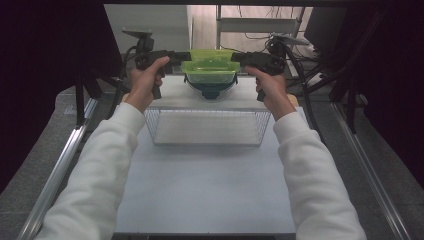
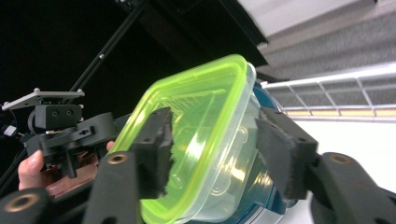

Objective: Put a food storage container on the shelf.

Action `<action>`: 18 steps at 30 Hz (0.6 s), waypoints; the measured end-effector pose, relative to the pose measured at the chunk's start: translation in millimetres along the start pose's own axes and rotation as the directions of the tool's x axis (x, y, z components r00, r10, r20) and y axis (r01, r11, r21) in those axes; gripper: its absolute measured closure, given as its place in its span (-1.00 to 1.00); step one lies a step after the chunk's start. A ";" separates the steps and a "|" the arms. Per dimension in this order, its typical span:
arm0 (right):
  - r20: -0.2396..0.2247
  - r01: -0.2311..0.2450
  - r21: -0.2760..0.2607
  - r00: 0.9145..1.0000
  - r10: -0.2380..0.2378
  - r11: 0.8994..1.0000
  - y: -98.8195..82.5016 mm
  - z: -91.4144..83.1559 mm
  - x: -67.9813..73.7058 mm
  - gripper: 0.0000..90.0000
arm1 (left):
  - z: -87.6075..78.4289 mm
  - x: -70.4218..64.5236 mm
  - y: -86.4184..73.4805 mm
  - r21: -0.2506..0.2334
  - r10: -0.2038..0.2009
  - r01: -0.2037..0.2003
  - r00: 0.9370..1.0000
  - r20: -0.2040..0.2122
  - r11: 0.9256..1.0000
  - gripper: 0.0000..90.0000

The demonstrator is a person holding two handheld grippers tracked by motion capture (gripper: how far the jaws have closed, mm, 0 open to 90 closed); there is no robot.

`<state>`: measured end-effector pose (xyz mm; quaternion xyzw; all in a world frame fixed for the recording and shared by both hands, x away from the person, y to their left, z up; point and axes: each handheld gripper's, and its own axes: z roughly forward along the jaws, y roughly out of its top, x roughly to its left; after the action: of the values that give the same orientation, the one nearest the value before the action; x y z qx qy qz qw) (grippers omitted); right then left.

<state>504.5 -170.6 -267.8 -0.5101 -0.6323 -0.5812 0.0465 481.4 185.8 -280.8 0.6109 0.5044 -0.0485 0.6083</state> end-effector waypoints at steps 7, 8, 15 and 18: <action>-0.030 0.128 -0.021 0.991 -0.128 0.992 -4.8 -26.3 13.9 -0.22 | -26.3 -23.0 -5.9 -0.015 0.144 -0.145 0.988 -0.058 0.989 -0.45; -0.035 0.150 -0.021 0.988 -0.151 0.988 -5.9 -30.5 14.9 -0.22 | -31.1 -26.9 -9.1 -0.017 0.163 -0.164 0.985 -0.062 0.986 -0.48; -0.031 0.304 -0.005 0.952 -0.304 0.953 -24.7 -59.0 19.5 -0.24 | -54.9 -45.1 -34.5 -0.006 0.255 -0.257 0.963 -0.091 0.966 -0.55; -0.031 0.370 0.013 0.929 -0.369 0.929 -37.9 -70.6 19.0 -0.27 | -63.8 -48.1 -48.9 0.013 0.295 -0.296 0.950 -0.102 0.955 -0.56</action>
<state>431.3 -207.1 -258.9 -0.3733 -0.7216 -0.5808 -0.0501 389.6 197.3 -266.2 0.6804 0.4381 0.0754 0.5826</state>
